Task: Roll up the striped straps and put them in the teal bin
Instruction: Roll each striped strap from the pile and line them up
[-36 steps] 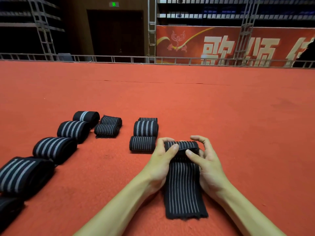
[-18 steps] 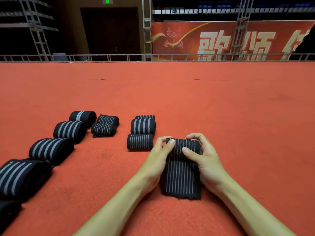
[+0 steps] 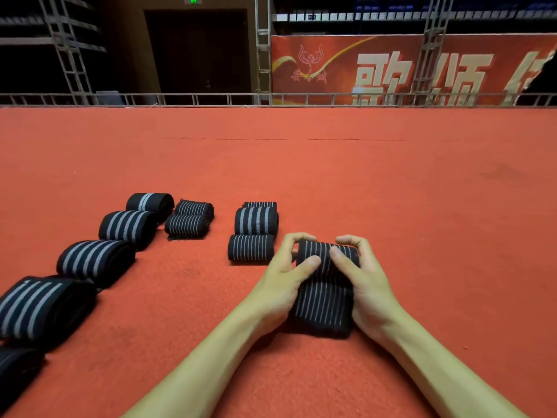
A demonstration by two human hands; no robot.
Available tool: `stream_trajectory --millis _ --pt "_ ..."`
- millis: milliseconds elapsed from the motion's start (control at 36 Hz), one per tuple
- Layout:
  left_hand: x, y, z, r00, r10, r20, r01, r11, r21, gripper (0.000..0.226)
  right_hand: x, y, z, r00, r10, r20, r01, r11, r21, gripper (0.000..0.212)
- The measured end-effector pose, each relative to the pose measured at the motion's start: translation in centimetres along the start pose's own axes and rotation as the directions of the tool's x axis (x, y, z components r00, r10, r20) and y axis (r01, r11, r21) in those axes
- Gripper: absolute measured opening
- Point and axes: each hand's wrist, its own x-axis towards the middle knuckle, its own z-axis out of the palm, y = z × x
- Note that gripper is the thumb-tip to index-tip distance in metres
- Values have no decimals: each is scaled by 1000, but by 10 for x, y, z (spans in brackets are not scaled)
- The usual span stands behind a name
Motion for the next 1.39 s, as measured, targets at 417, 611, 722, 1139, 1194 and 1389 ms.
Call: stream_trajectory --millis 417,611,722,1139,1194,1389 --pt "3 -2 -7 973 -231 -9 225 954 -199 16 0 2 -12 995 -91 33 96 949 -300 43" --pt "4 -3 -15 989 -145 -15 134 947 -291 36 1 1 -8 997 -57 -49 47 983 -179 54" --pt "3 -8 -20 997 -74 38 73 997 19 37 2 1 -13 993 -116 -27 101 938 -332 52" --pt "4 -9 -24 983 111 143 -160 902 401 44 0 -2 -13 988 -154 22 149 900 -409 54" --pt "5 -11 -26 978 117 174 -190 846 499 44 1 -4 -15 986 -162 31 158 874 -459 56" --pt "5 -12 -28 977 169 132 -214 815 539 40 1 -6 -16 982 -183 50 186 880 -437 55"
